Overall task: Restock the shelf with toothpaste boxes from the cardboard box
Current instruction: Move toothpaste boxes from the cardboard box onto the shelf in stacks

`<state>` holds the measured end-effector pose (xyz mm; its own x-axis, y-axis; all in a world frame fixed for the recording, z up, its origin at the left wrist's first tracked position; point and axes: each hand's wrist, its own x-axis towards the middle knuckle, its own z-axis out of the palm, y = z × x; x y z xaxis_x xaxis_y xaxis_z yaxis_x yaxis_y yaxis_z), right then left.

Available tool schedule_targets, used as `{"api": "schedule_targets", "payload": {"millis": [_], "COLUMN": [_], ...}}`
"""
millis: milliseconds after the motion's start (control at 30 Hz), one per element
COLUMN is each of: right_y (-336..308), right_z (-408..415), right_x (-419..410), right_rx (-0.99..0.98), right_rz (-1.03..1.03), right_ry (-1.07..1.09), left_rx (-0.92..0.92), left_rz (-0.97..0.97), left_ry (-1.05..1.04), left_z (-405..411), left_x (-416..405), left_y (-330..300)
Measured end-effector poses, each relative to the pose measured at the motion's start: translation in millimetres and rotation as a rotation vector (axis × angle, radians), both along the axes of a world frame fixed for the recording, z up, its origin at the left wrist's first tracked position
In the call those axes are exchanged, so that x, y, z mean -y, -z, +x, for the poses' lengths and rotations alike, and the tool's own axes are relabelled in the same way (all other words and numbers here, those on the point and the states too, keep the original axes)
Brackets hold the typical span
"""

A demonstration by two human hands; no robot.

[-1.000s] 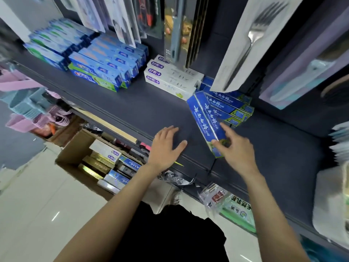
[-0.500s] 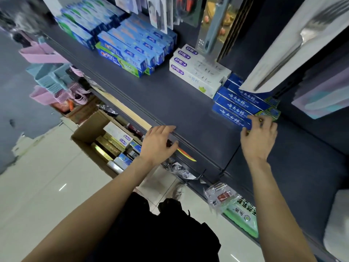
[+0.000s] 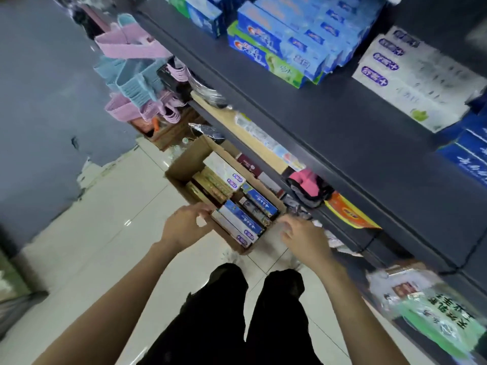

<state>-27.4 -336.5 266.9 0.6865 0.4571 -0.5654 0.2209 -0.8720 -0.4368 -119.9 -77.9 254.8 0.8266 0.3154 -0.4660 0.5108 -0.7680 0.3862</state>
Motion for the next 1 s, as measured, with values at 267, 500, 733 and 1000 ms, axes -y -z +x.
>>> {"api": "schedule_targets", "payload": {"millis": [267,500,733,1000], "right_y": [172.4,313.9,388.5,395.6], "right_z": [31.9,49.0,45.8,46.8], "right_x": [-86.2,-124.0,-141.3,-140.0], "right_rx": [-0.03,0.084,0.128,0.25], "right_rz": [-0.197,-0.319,-0.421,-0.424], "right_ry": [0.003,-0.175,-0.147,-0.175], "left_rx": [-0.046,-0.307,-0.451,-0.352], "left_rz": [0.026,0.094,0.27,0.239], "left_ry": [0.179,0.47,0.831,0.872], "left_z": [51.6,106.1,102.5,105.3], "left_x": [-54.9,-42.3,-19.6,-16.2], "left_y": [137.4,295.9,380.1,386.9]}}
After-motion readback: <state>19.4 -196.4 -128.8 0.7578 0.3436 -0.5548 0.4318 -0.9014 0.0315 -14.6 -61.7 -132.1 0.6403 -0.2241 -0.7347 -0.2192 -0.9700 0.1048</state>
